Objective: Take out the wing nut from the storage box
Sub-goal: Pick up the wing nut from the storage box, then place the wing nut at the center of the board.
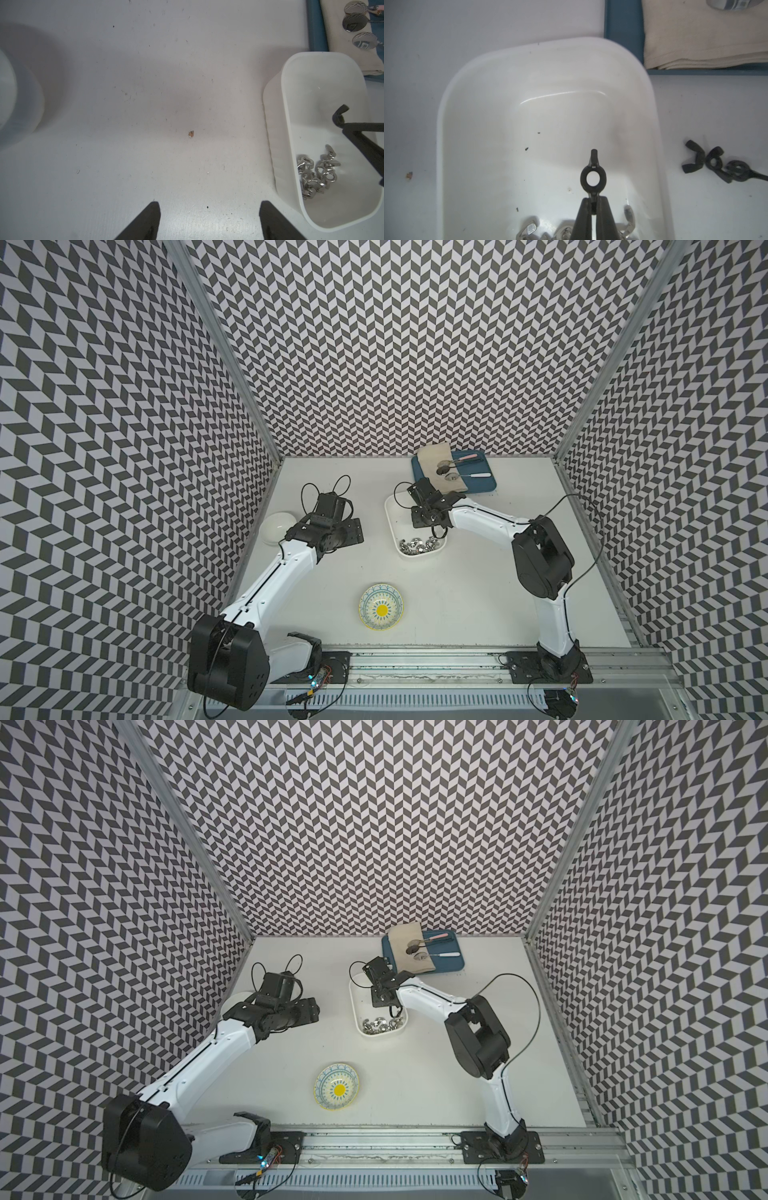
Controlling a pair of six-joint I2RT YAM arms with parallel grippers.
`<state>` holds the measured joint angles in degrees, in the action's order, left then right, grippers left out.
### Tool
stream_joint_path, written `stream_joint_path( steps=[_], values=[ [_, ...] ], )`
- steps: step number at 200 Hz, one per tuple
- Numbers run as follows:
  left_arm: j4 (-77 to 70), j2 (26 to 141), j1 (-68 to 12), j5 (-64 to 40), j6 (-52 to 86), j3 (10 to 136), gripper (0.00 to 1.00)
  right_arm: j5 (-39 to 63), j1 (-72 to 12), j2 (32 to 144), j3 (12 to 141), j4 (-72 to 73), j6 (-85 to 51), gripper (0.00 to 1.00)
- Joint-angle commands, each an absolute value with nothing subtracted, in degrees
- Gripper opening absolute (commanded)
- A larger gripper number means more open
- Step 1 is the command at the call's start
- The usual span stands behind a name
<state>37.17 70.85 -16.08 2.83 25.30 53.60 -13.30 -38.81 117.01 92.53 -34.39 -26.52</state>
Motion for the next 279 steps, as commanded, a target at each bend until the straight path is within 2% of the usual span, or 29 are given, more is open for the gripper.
stream_joint_path(
  steps=[1, 75, 141, 220, 279],
  values=[
    [36.8, 70.2, -15.7, 2.8, 25.6, 55.7, 0.79, -14.7, -35.4, 112.1, 93.4, -33.8, -24.8, 0.07],
    [36.5, 70.3, -15.7, 2.5, 26.2, 56.0, 0.79, -13.4, -23.9, 106.2, 83.9, -31.1, -23.0, 0.07],
    [36.7, 70.4, -15.8, 2.4, 26.3, 56.3, 0.79, -11.7, -17.9, 106.9, 78.1, -27.4, -22.6, 0.06],
    [37.0, 69.9, -15.7, 2.7, 26.8, 56.0, 0.79, -8.1, -16.4, 113.6, 78.6, -24.9, -21.1, 0.06],
    [36.8, 69.5, -15.7, 3.1, 26.9, 55.5, 0.79, -6.4, -16.4, 114.1, 76.8, -23.6, -20.6, 0.07]
  ],
)
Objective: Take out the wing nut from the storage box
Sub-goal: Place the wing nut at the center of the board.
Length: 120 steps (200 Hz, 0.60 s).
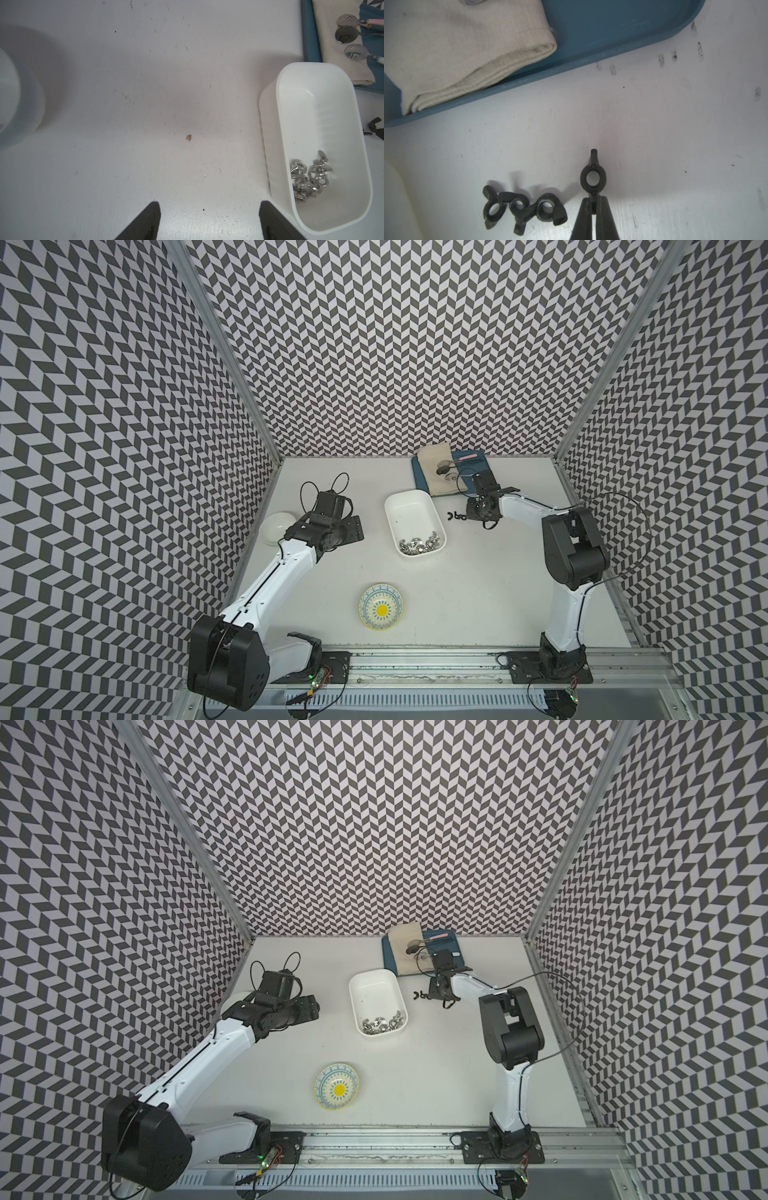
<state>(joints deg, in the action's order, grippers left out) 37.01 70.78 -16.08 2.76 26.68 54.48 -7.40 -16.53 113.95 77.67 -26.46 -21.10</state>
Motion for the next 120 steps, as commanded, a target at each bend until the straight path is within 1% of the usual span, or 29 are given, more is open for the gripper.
stream_joint_path(
  steps=[1, 49, 100, 120],
  values=[
    [36.8, 69.5, -15.7, 3.1, 27.0, 55.5, 0.79, -6.4, -16.4, 114.1, 76.7, -23.6, -20.6, 0.07],
    [36.7, 70.0, -15.8, 3.0, 27.0, 55.9, 0.79, -5.1, -16.4, 113.7, 75.0, -23.3, -20.4, 0.09],
    [36.5, 70.4, -15.7, 3.0, 26.6, 56.4, 0.79, -5.9, -16.4, 113.1, 74.7, -23.9, -20.5, 0.21],
    [36.7, 70.5, -15.7, 3.0, 26.5, 56.8, 0.79, -6.1, -16.4, 112.3, 75.6, -24.5, -20.6, 0.23]
  ],
)
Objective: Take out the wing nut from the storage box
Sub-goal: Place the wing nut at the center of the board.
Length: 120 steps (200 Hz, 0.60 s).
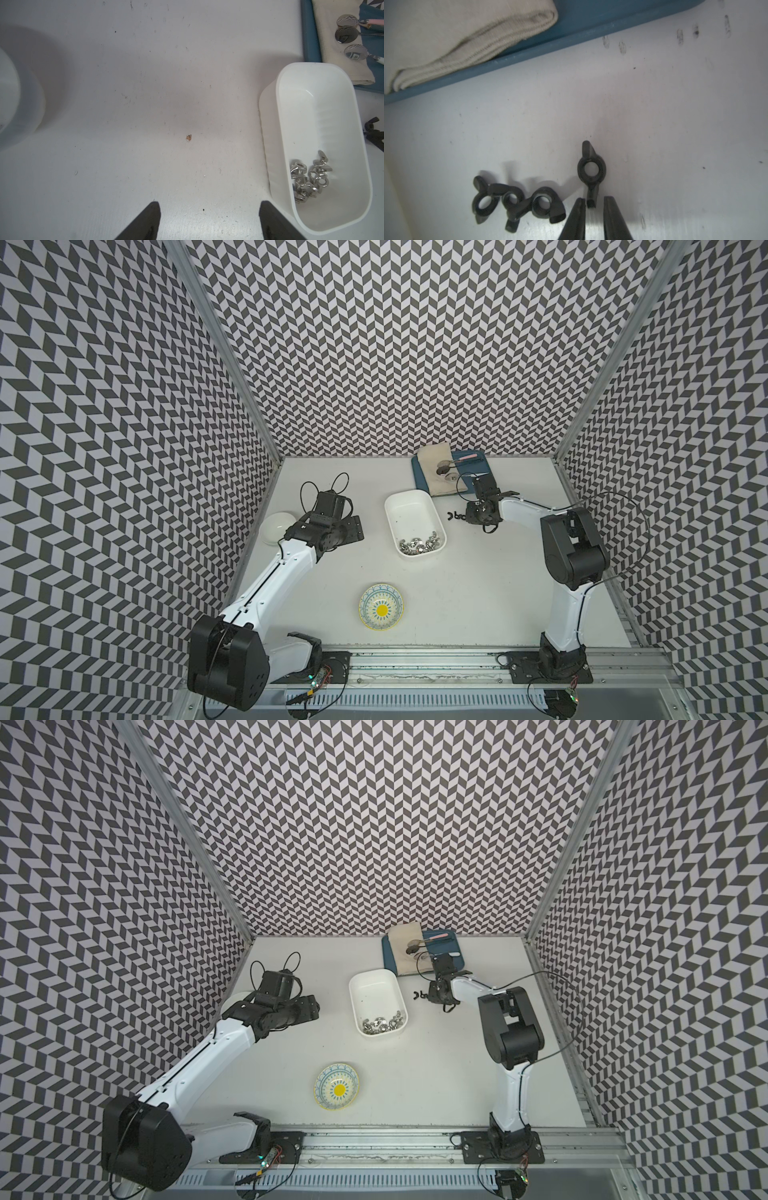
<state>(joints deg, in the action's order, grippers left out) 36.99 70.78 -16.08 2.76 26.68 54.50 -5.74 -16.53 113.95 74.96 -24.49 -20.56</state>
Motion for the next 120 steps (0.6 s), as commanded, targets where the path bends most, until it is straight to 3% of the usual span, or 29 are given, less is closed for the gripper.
stream_joint_path(
  steps=[1, 46, 120],
  values=[
    [36.7, 70.5, -15.8, 3.0, 26.5, 56.8, 0.79, -6.1, -16.4, 112.3, 75.7, -24.6, -20.6, 0.23],
    [37.0, 70.9, -15.7, 3.2, 26.1, 57.4, 0.79, -5.6, -18.1, 107.7, 79.0, -27.4, -19.8, 0.31],
    [37.3, 72.5, -15.7, 3.0, 25.9, 57.6, 0.79, -1.6, -34.4, 105.3, 82.4, -30.8, -18.1, 0.36]
  ],
)
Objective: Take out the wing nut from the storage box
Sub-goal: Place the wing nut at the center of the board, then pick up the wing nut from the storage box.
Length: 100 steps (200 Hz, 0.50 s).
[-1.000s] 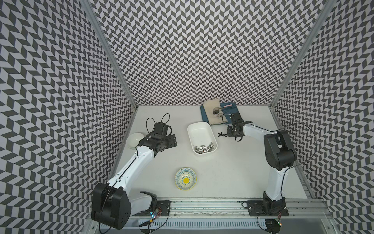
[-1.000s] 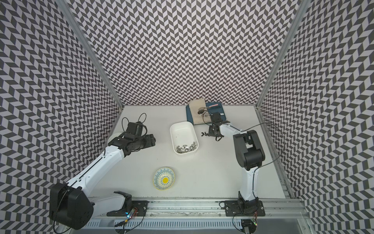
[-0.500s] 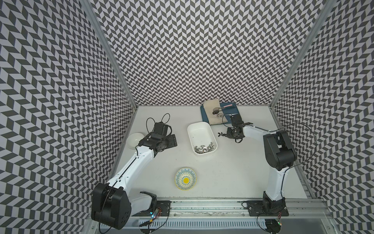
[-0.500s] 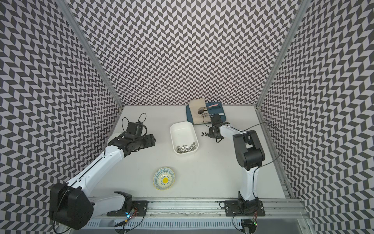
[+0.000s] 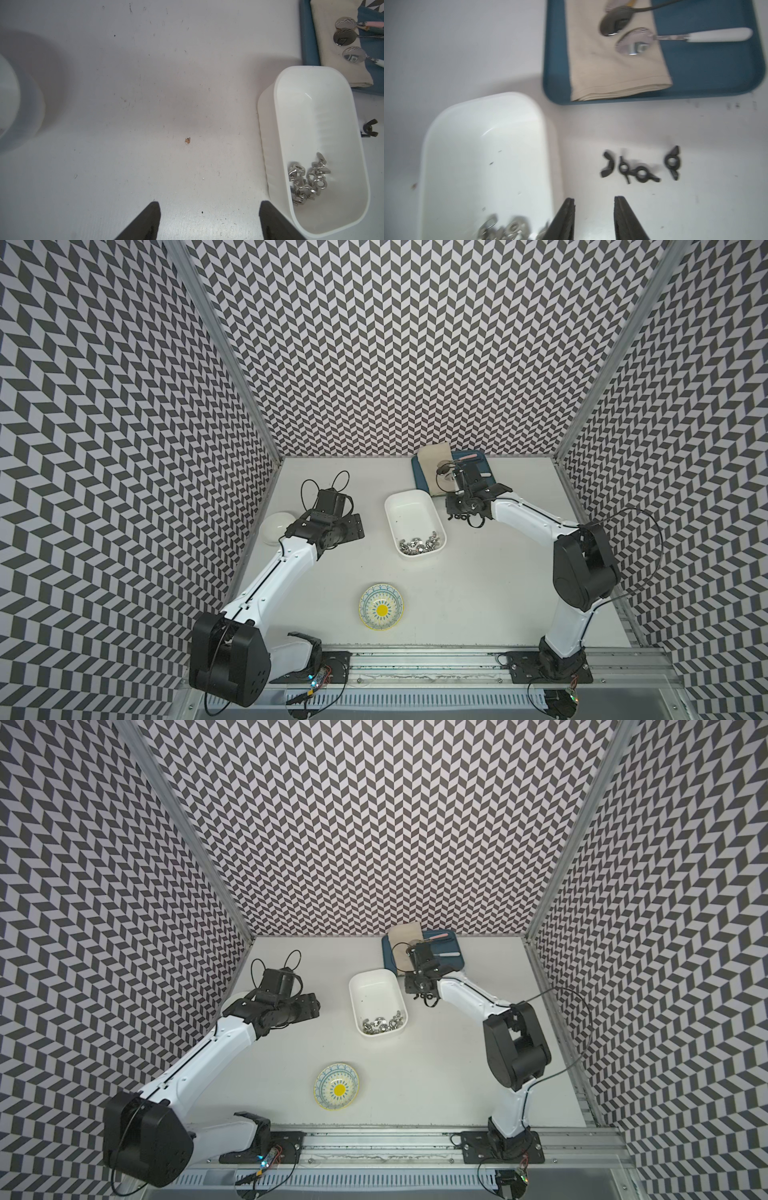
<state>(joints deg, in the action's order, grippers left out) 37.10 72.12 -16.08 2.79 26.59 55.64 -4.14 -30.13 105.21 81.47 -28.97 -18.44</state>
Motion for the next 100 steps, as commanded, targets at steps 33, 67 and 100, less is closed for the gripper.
stream_joint_path(
  steps=[33, 67, 100],
  values=[
    [37.3, 73.3, -15.8, 2.3, 25.9, 58.1, 0.79, 0.9, -39.8, 109.4, 84.9, -31.7, -19.8, 0.37],
    [37.9, 73.3, -15.8, 2.4, 25.6, 58.7, 0.79, 1.5, -42.1, 114.1, 86.9, -33.9, -20.9, 0.39],
    [38.1, 72.9, -15.8, 2.6, 25.5, 58.1, 0.79, 1.4, -42.2, 116.7, 86.9, -35.0, -21.3, 0.43]
  ],
)
